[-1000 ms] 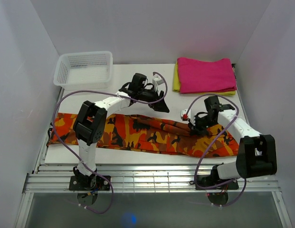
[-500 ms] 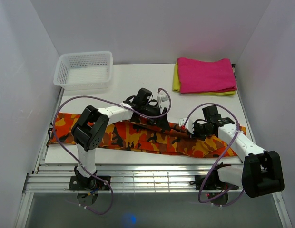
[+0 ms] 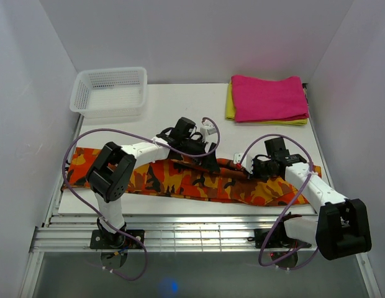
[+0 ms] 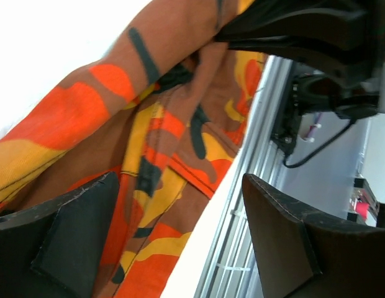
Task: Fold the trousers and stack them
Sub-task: Fold the trousers
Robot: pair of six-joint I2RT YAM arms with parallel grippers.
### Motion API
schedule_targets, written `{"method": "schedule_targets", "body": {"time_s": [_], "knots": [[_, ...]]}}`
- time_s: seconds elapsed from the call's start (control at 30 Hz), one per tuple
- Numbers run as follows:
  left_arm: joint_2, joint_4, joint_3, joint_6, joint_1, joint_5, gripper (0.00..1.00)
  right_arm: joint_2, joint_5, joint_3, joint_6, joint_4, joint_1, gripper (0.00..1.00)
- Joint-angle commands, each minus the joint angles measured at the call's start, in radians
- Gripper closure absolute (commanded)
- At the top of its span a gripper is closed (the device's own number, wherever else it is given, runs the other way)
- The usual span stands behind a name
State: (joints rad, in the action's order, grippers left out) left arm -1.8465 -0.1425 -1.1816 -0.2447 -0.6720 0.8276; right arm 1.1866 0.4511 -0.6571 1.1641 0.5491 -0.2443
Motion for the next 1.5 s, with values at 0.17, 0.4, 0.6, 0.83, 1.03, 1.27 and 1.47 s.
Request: {"method": "schedule_targets", "body": {"time_s": [0.17,0.4,0.6,0.83,1.03,1.27,1.47], "knots": [[0.012,0.076,0.043,-0.04,-0.032,-0.134,0.05,-0.055,0.031,0.037,0.035,-0.014,-0.004,0.92],[-0.072,0.386,0.073,-0.261,-0.07,-0.05,0.02,-0.054,0.043,0.053,0.029,-0.024,-0.004,0.92],[-0.187,0.544,0.057,-0.433,-0.106,-0.07,0.02,-0.133,0.049,0.082,-0.041,-0.069,-0.004,0.84],[-0.281,0.848,0.085,-0.654,-0.136,-0.088,0.02,-0.35,0.049,0.169,-0.156,-0.127,-0.003,0.62],[-0.326,0.909,0.068,-0.729,-0.143,-0.09,0.02,-0.472,-0.087,0.194,-0.23,-0.14,0.051,0.74],[-0.376,1.015,0.024,-0.823,-0.144,-0.071,0.02,-0.459,-0.031,0.307,0.009,-0.064,0.161,0.92],[-0.453,1.092,-0.044,-0.919,-0.15,-0.076,0.02,-0.461,-0.023,0.375,0.045,-0.112,0.221,0.92]]}}
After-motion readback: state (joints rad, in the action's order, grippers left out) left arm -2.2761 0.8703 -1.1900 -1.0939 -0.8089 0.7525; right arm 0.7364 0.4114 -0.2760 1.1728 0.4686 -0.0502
